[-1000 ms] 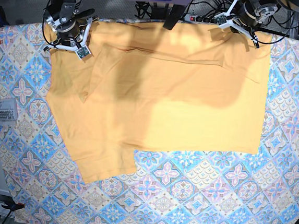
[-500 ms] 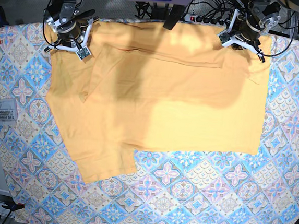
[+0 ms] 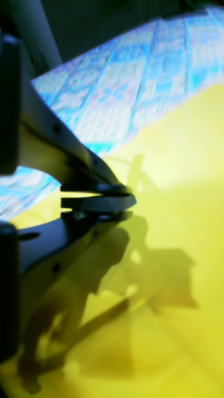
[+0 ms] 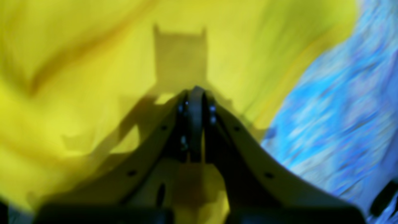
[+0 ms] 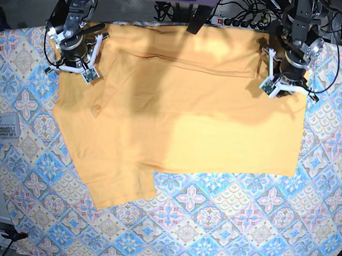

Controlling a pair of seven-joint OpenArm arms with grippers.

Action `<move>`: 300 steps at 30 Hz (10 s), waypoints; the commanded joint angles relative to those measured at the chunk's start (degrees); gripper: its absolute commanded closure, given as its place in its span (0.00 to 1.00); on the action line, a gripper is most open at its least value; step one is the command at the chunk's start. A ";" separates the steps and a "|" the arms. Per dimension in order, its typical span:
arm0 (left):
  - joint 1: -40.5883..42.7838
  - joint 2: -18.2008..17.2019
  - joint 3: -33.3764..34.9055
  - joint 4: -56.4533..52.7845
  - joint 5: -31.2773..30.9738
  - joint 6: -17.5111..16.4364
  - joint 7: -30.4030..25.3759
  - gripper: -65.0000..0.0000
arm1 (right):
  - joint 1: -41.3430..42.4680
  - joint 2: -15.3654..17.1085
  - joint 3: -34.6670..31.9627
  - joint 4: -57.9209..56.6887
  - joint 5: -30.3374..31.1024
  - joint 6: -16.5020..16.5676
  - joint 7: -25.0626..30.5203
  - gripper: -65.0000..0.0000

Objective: Fold the T-shirt properly

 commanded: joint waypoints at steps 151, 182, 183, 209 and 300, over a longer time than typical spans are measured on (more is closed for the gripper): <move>-51.04 1.31 -35.54 -72.61 -23.42 -9.04 -5.33 1.00 | 28.79 -0.99 -2.13 -15.87 0.08 -0.29 -9.55 1.00; -37.94 7.82 -29.91 -40.17 -23.78 -13.39 4.43 1.00 | 51.92 6.04 7.27 -55.51 -0.18 -13.79 8.65 0.92; -37.94 7.82 -30.00 -40.17 -23.78 -13.39 4.43 1.00 | 52.00 6.48 7.27 -56.39 -0.18 -13.79 10.58 0.92; -36.62 7.82 -30.00 -40.08 -23.78 -13.39 4.52 1.00 | 53.32 11.75 7.10 -65.62 -0.09 -13.96 17.09 0.44; -28.88 8.17 -30.09 -25.93 -23.78 -13.39 4.08 1.00 | 28.18 7.89 16.86 -30.63 -0.01 -6.49 20.43 1.00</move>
